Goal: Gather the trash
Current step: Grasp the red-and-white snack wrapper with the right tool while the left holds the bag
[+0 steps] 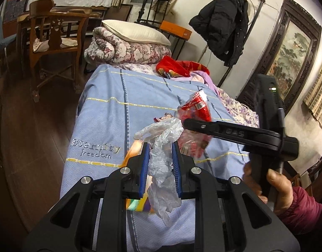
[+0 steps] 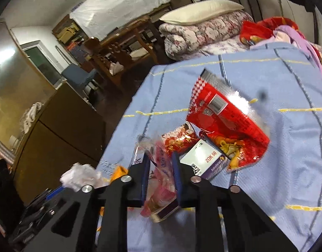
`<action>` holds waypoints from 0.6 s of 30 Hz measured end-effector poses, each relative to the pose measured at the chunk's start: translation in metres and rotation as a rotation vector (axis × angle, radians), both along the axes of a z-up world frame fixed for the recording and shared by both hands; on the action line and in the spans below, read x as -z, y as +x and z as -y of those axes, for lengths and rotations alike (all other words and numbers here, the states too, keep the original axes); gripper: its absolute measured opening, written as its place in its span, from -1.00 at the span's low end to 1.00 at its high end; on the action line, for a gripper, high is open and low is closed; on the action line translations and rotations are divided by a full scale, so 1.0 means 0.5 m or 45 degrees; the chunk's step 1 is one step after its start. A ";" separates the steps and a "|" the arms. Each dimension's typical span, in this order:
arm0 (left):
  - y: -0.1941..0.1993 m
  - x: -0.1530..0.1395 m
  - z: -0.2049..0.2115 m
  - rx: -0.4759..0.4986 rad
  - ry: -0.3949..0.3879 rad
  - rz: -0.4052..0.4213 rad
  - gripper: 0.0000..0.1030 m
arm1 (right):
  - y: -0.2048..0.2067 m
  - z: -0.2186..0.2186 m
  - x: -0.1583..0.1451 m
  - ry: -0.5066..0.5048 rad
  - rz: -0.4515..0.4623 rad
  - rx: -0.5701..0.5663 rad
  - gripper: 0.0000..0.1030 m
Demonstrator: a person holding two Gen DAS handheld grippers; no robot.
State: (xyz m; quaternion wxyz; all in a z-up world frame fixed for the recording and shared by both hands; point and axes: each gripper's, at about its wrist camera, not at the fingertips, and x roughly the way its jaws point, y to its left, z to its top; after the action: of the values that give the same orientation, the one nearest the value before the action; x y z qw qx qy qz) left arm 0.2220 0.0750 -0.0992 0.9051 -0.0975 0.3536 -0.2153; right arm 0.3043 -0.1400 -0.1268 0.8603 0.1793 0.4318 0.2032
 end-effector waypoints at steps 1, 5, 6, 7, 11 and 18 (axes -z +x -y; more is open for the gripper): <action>-0.005 -0.004 0.004 0.005 0.001 0.006 -0.56 | -0.007 0.007 -0.007 -0.002 0.013 0.000 -0.62; -0.024 -0.020 0.027 0.028 0.010 0.018 -0.56 | -0.059 0.042 -0.051 -0.013 0.086 0.020 -0.63; -0.029 -0.024 0.033 0.035 0.012 0.020 -0.56 | -0.070 0.051 -0.060 -0.010 0.099 0.027 -0.63; -0.033 -0.028 0.038 0.042 0.013 0.023 -0.56 | -0.085 0.064 -0.070 -0.009 0.117 0.039 -0.63; -0.061 -0.049 0.081 0.099 0.031 0.043 -0.56 | -0.143 0.124 -0.101 -0.009 0.164 0.095 -0.63; -0.108 -0.066 0.180 0.230 0.063 0.056 -0.56 | -0.237 0.246 -0.120 -0.012 0.190 0.227 -0.62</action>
State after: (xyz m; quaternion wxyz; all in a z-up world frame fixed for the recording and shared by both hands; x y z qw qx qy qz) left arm 0.1682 -0.0149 -0.0663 0.8917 -0.0382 0.3460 -0.2893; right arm 0.1860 -0.2630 -0.0669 0.9056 0.1972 0.3498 0.1364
